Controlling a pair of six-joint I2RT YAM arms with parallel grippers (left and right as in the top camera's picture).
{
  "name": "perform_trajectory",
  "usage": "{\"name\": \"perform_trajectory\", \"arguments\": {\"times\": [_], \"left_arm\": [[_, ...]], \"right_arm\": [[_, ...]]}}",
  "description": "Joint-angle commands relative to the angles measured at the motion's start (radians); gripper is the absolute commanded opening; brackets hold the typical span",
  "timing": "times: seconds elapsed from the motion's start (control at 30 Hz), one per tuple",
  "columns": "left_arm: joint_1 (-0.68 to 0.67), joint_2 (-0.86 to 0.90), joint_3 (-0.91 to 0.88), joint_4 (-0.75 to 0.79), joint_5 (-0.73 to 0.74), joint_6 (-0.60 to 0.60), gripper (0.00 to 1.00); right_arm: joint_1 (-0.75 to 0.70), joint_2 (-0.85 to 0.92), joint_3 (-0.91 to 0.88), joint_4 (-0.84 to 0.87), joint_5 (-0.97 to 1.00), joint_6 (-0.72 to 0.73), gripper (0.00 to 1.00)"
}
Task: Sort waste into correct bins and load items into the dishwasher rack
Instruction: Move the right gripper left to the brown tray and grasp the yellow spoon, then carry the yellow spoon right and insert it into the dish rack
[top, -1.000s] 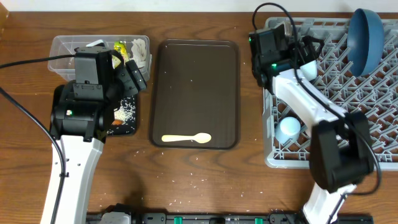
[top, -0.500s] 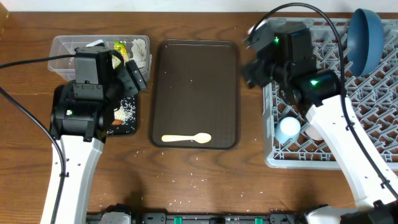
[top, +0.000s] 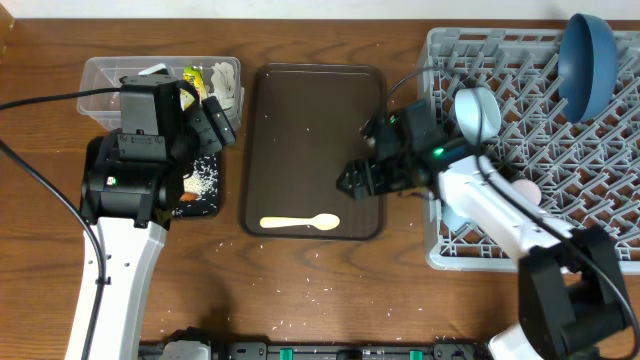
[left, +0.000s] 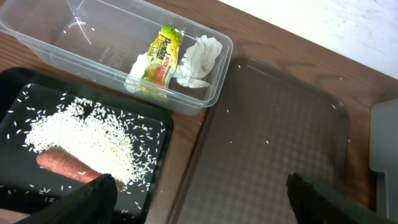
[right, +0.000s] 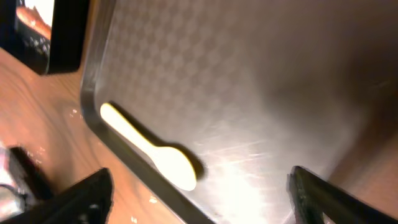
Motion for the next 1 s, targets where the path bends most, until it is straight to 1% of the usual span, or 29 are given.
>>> {"name": "perform_trajectory", "arguments": {"times": [0.0,0.03,0.1,0.17,0.23,0.4,0.47,0.57,0.63,0.87,0.93,0.97], "left_arm": [[0.005,0.002,0.002,0.001,-0.008,-0.009,0.89],[0.005,0.002,0.002,0.001,-0.008,-0.009,0.89],[0.005,0.002,0.002,0.001,-0.008,-0.009,0.89],[0.005,0.002,0.002,0.001,-0.008,-0.009,0.89],[0.005,0.002,0.002,0.001,-0.008,-0.009,0.9],[0.005,0.002,0.002,0.001,-0.008,-0.009,0.89],[0.005,0.002,0.002,0.001,-0.008,-0.009,0.89],[0.005,0.002,0.002,0.001,-0.008,-0.009,0.9],[0.005,0.002,0.002,0.001,-0.008,-0.009,0.9],[0.005,0.002,0.002,0.001,-0.008,-0.009,0.89],[0.005,0.002,0.002,0.001,-0.008,-0.009,0.89],[0.005,0.002,0.002,0.001,-0.008,-0.009,0.89]], "right_arm": [[0.064,0.015,-0.036,0.055,-0.056,0.162,0.79],[0.084,0.026,-0.045,0.068,-0.038,0.201,0.75],[0.122,0.047,-0.055,0.077,0.013,0.282,0.73],[0.155,0.079,-0.058,0.077,0.056,0.354,0.71],[0.174,0.113,-0.058,0.077,0.06,0.396,0.7],[0.173,0.172,-0.058,0.075,0.032,0.43,0.67],[0.169,0.18,-0.058,0.074,0.01,0.434,0.63],[0.181,0.189,-0.058,0.073,-0.011,0.437,0.52],[0.19,0.19,-0.058,0.074,-0.011,0.437,0.47],[0.19,0.19,-0.058,0.084,-0.006,0.436,0.1],[0.186,0.19,-0.058,0.097,-0.007,0.431,0.01],[0.182,0.19,-0.058,0.105,-0.008,0.428,0.01]]}}
